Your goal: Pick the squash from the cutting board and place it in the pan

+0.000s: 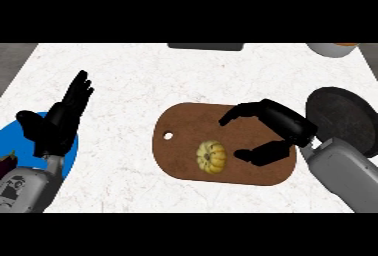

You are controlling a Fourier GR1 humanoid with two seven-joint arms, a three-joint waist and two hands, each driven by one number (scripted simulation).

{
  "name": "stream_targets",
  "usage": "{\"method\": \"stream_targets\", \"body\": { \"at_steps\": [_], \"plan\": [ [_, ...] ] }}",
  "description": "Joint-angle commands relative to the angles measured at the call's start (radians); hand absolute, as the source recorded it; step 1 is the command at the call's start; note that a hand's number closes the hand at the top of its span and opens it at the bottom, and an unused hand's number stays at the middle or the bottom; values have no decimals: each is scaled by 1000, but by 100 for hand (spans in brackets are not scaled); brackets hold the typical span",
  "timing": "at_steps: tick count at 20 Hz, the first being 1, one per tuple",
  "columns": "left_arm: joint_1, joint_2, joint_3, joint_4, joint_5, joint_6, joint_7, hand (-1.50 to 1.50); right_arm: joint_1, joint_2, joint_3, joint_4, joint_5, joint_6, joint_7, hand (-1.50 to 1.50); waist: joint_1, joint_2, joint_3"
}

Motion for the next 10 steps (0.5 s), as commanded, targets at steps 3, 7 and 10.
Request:
{"method": "stream_targets", "body": {
  "at_steps": [3,7,10],
  "plan": [
    [-2,-38,36,46,-18,32,-58,0,-151,-110,-32,-114,124,79,-39,-150,-52,-5,4],
    [19,-34,49,42,-3,1,-67,0,-284,-167,-31,-186,103,265,118,-150,-46,-8,3],
    [-27,-55,48,78,-12,16,-58,0,-428,-195,-14,-210,100,411,204,-150,-49,-6,2]
  ]
}}
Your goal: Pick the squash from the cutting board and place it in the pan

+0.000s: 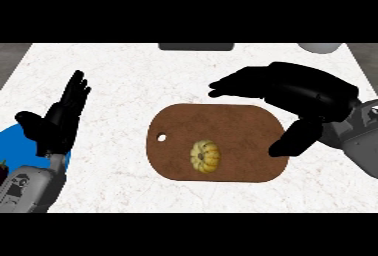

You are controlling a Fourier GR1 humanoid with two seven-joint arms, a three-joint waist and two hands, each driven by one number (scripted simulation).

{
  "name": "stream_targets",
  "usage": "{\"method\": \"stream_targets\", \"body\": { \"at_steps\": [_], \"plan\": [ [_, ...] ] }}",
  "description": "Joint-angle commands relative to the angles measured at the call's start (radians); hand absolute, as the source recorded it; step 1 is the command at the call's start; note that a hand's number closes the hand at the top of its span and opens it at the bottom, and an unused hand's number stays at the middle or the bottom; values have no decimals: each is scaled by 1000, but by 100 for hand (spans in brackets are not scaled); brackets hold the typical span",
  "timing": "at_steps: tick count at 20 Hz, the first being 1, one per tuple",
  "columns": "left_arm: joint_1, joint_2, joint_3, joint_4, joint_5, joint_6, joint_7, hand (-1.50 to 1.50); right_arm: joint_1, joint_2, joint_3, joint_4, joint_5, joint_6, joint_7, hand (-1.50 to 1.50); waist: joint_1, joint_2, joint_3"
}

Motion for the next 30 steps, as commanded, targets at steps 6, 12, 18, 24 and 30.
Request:
{"method": "stream_targets", "body": {
  "at_steps": [6,12,18,24,30],
  "plan": [
    [13,-23,6,2,-28,7,-8,0,-328,150,16,-24,-87,299,427,-150,0,0,1],
    [-4,-46,11,-10,-41,-2,7,0,-447,361,26,76,-22,341,529,-150,4,3,2],
    [4,-53,34,22,-58,-23,-6,0,-368,476,21,127,-16,391,533,-150,-1,5,2],
    [-7,-30,80,6,-49,-67,23,0,-226,582,83,-31,6,394,701,-150,-10,3,3],
    [-13,-28,86,-68,-64,-54,95,0,-220,639,86,53,81,401,789,-150,-1,2,3]
  ]
}}
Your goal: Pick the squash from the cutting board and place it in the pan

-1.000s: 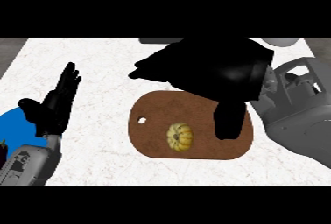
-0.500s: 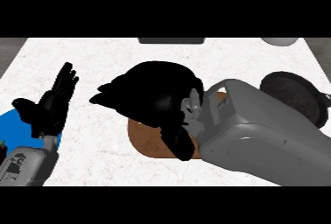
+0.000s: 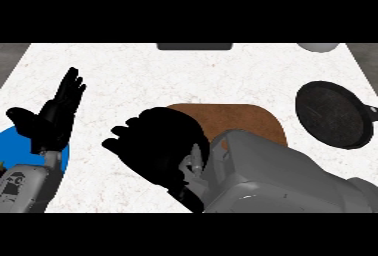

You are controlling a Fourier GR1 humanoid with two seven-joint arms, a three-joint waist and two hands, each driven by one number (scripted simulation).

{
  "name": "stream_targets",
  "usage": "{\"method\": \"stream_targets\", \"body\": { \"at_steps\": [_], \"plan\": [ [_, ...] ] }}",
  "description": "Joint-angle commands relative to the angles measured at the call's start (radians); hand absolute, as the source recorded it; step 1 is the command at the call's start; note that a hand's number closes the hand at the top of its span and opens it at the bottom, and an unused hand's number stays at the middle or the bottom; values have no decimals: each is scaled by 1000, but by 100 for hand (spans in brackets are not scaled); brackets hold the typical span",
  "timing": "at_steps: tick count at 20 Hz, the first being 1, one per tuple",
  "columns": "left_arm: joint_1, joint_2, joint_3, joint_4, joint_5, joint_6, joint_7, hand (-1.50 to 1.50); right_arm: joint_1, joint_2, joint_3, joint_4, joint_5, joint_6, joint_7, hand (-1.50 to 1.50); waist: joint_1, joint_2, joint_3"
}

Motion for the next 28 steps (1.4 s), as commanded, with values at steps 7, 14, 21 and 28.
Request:
{"method": "stream_targets", "body": {
  "at_steps": [7,14,21,28],
  "plan": [
    [-5,-54,5,-10,-46,10,17,0,111,-14,18,12,224,49,-30,-150,-1,2,0],
    [29,-48,30,-29,-54,-41,-8,0,159,23,56,156,349,51,-161,-150,9,4,0],
    [17,-17,101,-11,-37,-91,14,0,220,-33,31,95,402,152,-237,-150,2,3,0],
    [87,-55,75,-93,-75,-79,12,0,182,57,88,234,543,133,-257,-150,14,3,0]
  ]
}}
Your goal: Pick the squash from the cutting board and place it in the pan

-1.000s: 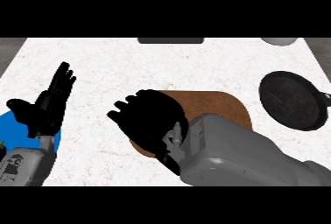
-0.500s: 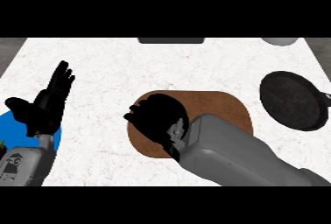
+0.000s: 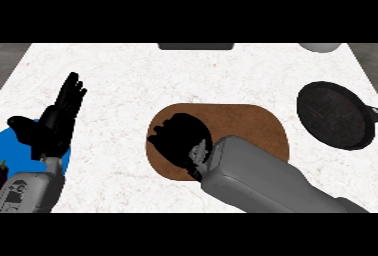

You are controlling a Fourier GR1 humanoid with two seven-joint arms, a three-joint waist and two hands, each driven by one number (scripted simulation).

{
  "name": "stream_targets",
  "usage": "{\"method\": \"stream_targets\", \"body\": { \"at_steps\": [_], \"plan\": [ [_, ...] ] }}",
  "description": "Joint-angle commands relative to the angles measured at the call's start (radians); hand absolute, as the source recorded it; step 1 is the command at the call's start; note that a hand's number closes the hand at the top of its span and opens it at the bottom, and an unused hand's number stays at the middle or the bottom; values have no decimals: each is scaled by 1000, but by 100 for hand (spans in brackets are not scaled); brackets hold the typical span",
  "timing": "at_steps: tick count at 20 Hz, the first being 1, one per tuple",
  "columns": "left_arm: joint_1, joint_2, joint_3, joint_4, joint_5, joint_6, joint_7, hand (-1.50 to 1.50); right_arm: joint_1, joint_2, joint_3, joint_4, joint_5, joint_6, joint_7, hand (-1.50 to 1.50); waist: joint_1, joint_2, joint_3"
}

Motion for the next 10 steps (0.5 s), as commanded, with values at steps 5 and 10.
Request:
{"method": "stream_targets", "body": {
  "at_steps": [5,10],
  "plan": [
    [-5,-47,-3,21,-43,20,-23,0,18,-51,83,-2,145,64,-47,-150,-5,0,0],
    [-28,1,38,-27,-14,-28,53,0,-12,21,35,22,171,157,5,-150,-2,-2,0]
  ]
}}
